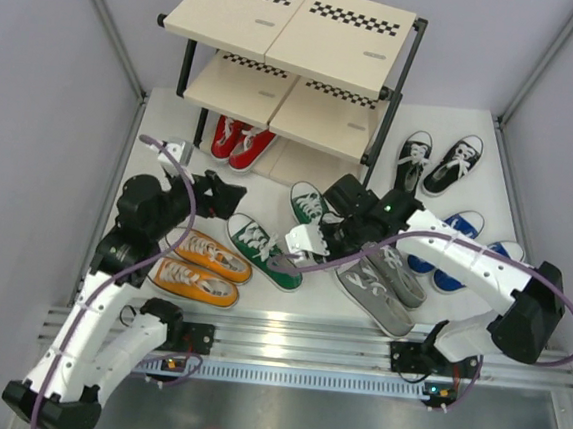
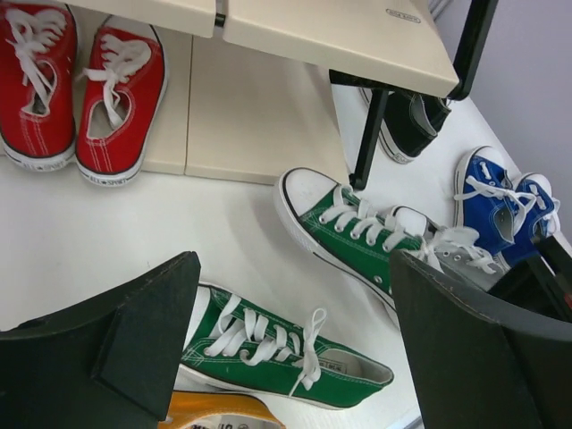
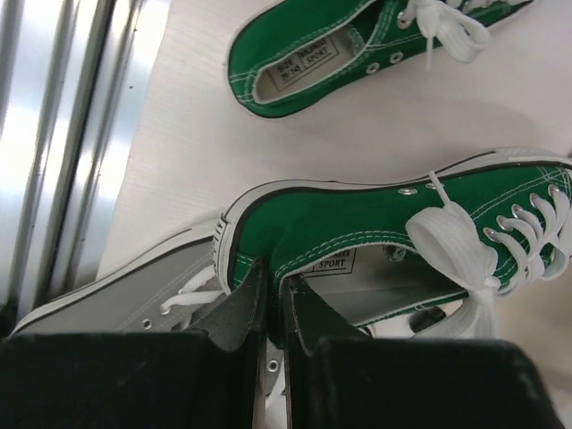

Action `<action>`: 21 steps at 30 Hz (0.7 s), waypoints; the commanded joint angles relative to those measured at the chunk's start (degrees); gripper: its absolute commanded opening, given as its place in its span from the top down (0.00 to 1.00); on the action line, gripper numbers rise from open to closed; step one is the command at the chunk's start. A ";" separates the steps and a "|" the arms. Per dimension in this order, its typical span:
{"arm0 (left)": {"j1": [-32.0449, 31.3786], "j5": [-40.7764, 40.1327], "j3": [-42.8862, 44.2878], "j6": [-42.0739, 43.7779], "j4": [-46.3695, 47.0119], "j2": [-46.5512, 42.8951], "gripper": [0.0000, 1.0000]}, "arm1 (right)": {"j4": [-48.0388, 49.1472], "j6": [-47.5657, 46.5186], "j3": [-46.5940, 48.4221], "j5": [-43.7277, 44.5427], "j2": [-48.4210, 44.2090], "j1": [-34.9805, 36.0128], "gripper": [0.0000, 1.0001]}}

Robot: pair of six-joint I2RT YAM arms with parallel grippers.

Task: Place and organize the shoes onto the shoe shelf
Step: Place the shoe at the shoe shelf.

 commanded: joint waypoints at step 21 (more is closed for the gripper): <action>0.21 1.05 -12.24 7.53 -2.06 -21.10 0.07 | 31.34 10.61 8.89 19.35 14.53 -7.49 1.00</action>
